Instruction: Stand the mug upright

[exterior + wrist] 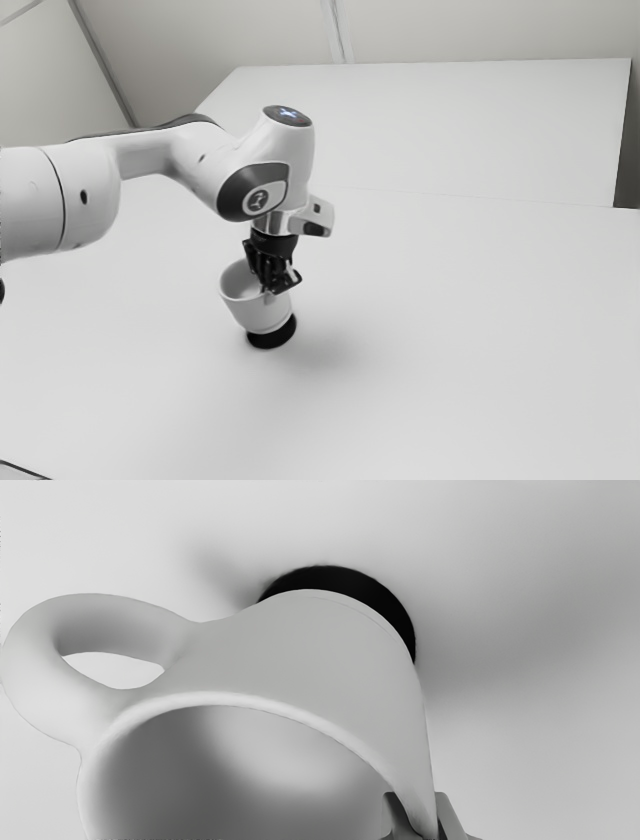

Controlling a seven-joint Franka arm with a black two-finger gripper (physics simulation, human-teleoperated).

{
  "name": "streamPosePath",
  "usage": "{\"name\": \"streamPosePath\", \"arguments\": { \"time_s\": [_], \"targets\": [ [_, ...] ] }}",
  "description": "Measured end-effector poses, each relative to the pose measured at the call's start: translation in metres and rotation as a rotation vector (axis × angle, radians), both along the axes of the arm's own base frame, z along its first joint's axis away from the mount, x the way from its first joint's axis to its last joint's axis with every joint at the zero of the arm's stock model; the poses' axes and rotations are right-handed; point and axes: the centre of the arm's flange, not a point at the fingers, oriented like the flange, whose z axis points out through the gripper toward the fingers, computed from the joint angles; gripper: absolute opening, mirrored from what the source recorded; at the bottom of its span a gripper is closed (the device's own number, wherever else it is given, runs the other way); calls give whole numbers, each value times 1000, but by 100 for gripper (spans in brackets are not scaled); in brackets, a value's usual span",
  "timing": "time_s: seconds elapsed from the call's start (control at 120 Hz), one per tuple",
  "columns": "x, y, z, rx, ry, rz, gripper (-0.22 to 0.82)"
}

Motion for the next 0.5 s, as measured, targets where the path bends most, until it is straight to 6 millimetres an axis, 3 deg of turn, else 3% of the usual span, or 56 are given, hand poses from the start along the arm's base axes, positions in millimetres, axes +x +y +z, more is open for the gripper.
{"name": "streamPosePath", "arguments": {
  "time_s": [0.5],
  "targets": [
    [27, -3, -26, 8, -41, 80, -18]
  ]
}}
